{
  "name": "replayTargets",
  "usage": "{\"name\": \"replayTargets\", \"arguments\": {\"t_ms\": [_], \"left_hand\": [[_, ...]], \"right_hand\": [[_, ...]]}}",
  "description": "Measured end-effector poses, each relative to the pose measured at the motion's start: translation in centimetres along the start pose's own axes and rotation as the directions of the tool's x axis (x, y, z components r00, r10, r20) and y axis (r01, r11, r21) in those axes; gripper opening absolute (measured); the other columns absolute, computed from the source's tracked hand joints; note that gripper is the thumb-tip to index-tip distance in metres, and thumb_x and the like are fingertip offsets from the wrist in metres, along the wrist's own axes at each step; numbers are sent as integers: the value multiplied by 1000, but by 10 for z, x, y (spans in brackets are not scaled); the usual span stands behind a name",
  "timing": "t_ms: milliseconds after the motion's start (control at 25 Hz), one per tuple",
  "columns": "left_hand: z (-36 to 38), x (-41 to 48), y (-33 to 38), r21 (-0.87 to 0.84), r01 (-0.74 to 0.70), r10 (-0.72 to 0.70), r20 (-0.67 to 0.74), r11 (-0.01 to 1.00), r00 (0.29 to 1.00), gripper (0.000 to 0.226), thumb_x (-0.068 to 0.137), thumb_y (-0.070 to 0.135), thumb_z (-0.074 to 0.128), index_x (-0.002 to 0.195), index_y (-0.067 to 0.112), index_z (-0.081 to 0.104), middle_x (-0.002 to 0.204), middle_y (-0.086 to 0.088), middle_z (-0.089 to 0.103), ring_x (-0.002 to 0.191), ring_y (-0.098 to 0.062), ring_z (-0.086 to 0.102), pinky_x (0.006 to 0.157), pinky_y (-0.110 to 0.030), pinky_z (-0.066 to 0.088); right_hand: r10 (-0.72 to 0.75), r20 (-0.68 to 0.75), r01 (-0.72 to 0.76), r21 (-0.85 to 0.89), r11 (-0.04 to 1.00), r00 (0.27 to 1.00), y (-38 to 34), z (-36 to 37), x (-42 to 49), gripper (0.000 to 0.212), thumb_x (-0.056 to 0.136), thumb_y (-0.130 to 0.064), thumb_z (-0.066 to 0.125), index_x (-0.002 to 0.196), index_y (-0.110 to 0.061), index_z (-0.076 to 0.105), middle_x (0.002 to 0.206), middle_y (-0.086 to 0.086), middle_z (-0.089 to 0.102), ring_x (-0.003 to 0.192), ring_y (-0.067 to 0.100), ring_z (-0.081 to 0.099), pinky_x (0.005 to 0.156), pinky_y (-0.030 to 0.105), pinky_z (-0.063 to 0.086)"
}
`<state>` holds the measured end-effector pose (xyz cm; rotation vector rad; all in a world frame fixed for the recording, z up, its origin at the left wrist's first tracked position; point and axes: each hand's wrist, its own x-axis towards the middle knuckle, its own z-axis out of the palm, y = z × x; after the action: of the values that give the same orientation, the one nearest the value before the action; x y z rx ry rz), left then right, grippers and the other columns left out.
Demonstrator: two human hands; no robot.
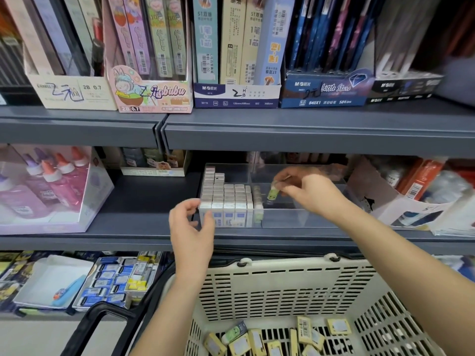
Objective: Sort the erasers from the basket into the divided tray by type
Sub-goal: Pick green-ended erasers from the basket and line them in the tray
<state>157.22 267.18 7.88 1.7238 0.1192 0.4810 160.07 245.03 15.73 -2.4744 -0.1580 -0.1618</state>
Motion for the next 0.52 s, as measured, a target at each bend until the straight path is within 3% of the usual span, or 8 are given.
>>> {"name": "replayTargets", "arguments": {"t_ms": [160,360,520], "left_hand": [[2,5,-8,41,161,-165,123,986,979,54,87,9,62,135,14,38,128,5,45,117,-7,45,96,-21,37],[6,7,-15,47,159,-164,153,986,975,50,86,7,61,131,16,41,126,2,51,115,-9,50,94,-22,41],[8,4,-15,74,143,-152,152,987,977,49,87,9,60,131,17,40,125,3,49,116,-11,50,94,-25,42]], "right_hand": [[70,115,-61,-74,995,991,9,18,5,2,90,-31,57,89,-32,57,93,-7,68,86,15,65,77,28,50],[86,210,-50,-173,984,974,16,31,2,15,94,-30,49,101,-26,61,87,-8,63,85,11,58,73,23,39],[84,209,-60,-116,991,974,17,29,-1,24,96,-17,39,104,-21,62,92,-3,68,87,11,61,72,21,38]]}}
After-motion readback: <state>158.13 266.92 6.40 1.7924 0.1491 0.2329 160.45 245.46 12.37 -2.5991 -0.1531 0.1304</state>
